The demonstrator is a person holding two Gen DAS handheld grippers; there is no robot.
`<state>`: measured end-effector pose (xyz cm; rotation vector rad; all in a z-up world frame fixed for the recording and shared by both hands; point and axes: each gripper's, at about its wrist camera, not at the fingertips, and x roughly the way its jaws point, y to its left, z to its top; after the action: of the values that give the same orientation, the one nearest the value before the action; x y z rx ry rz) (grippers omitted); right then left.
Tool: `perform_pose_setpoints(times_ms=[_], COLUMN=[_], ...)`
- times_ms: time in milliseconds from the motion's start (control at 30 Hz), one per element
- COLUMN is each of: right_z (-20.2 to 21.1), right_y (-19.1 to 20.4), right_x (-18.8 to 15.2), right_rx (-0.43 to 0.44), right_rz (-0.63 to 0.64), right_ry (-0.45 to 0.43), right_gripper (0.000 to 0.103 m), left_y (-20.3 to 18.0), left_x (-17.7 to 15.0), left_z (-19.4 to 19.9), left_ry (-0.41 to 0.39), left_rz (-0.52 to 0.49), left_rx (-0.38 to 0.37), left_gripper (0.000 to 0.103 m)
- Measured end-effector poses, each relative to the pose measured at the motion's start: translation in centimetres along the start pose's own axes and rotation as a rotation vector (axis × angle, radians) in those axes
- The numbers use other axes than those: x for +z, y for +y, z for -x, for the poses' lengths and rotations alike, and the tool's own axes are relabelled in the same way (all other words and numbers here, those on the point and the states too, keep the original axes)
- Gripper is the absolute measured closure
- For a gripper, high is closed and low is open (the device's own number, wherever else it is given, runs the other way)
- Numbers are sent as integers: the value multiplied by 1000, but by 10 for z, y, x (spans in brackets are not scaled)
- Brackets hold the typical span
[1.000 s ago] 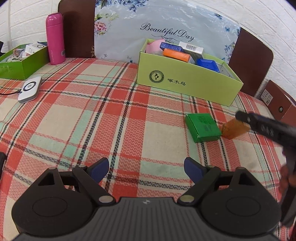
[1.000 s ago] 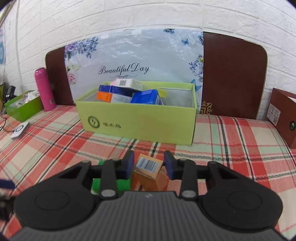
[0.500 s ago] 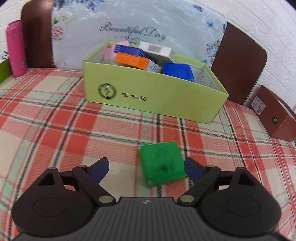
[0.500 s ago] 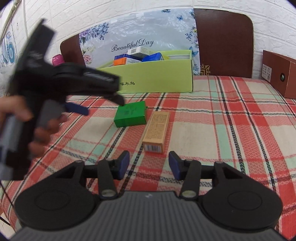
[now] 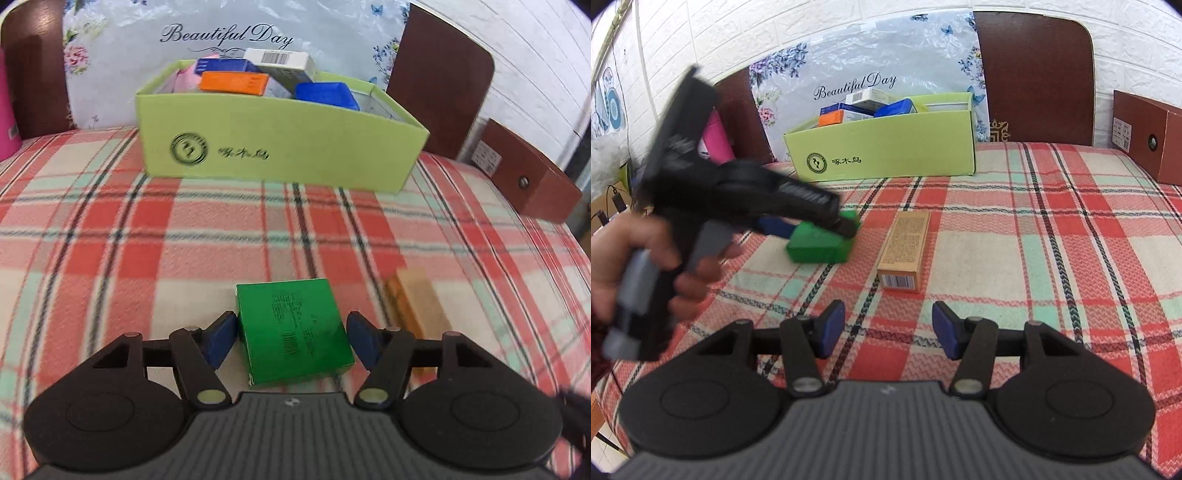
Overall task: Organize objects
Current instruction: 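Grasp the tan small box with the right gripper while the left gripper grasps the green square box, then carry the tan box and green box into the lime-green box and release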
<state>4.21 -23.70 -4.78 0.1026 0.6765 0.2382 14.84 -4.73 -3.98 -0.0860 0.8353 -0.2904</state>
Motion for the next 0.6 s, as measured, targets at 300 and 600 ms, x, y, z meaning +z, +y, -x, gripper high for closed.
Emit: perform_pose_setpoints(times_ms=[300,600], right_z=[-54,-22], right_y=[9,29], right_x=[28,11], right_rx=[-97,-64], right_rz=[34,113], right_ry=[34,98], right_gripper=[55,70], left_y=[18,22], left_x=[-30,-33], left_z=[27,30], left_ry=[16,13], left_rz=[66,79], left_rx=[46,70], left_gripper=[33,33])
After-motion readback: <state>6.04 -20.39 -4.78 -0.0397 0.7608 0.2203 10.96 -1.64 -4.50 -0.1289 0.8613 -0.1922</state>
